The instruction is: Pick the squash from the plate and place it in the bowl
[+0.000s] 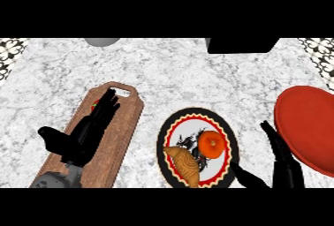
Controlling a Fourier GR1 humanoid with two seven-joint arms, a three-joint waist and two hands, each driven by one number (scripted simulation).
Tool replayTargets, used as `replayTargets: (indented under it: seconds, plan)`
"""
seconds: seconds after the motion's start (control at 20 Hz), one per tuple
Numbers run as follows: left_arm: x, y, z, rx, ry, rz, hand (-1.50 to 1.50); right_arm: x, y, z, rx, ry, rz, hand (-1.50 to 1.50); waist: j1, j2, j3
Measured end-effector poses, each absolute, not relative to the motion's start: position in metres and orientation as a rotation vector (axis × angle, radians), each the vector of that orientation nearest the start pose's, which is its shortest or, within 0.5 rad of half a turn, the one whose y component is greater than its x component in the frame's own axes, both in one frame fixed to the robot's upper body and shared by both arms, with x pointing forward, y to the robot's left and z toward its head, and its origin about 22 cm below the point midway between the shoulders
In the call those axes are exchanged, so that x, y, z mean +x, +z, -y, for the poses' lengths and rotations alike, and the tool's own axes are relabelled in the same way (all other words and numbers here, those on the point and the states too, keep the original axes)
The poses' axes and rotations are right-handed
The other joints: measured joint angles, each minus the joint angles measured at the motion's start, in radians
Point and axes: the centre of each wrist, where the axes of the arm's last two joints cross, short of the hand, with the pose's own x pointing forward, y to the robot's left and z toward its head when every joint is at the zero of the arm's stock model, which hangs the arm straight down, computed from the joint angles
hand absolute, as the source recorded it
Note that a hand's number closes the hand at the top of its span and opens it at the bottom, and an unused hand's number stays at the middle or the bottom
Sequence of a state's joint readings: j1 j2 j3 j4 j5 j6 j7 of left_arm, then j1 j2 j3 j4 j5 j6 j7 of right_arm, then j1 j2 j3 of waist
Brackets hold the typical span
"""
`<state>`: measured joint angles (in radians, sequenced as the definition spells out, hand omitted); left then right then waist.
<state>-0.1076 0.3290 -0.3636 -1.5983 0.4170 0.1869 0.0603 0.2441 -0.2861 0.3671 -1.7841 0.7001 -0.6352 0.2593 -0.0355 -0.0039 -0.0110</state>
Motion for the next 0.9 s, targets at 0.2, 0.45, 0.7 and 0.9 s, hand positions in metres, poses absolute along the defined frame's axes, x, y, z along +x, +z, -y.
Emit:
replayTargets:
  seconds: [0.2, 0.45, 0.7, 0.9]
  plan:
    - [0.253, 0.031, -0.209, -0.228, -0.12, 1.49, 0.0, 0.158, 0.004, 0.215, -1.018, 0.436, 1.355, -1.5, 0.004, 0.002, -0.002]
    - [0.255, 0.027, -0.207, -0.247, -0.127, 1.486, 0.0, 0.16, 0.022, 0.187, -1.05, 0.499, 1.117, -1.5, 0.024, 0.007, -0.002]
    - [0.257, 0.027, -0.201, -0.263, -0.143, 1.484, 0.0, 0.174, 0.057, 0.143, -1.023, 0.523, 0.949, -1.5, 0.043, 0.008, 0.002]
    - [0.265, 0.027, -0.197, -0.27, -0.141, 1.486, 0.0, 0.189, 0.075, 0.124, -1.003, 0.548, 0.902, -1.5, 0.046, 0.009, 0.006]
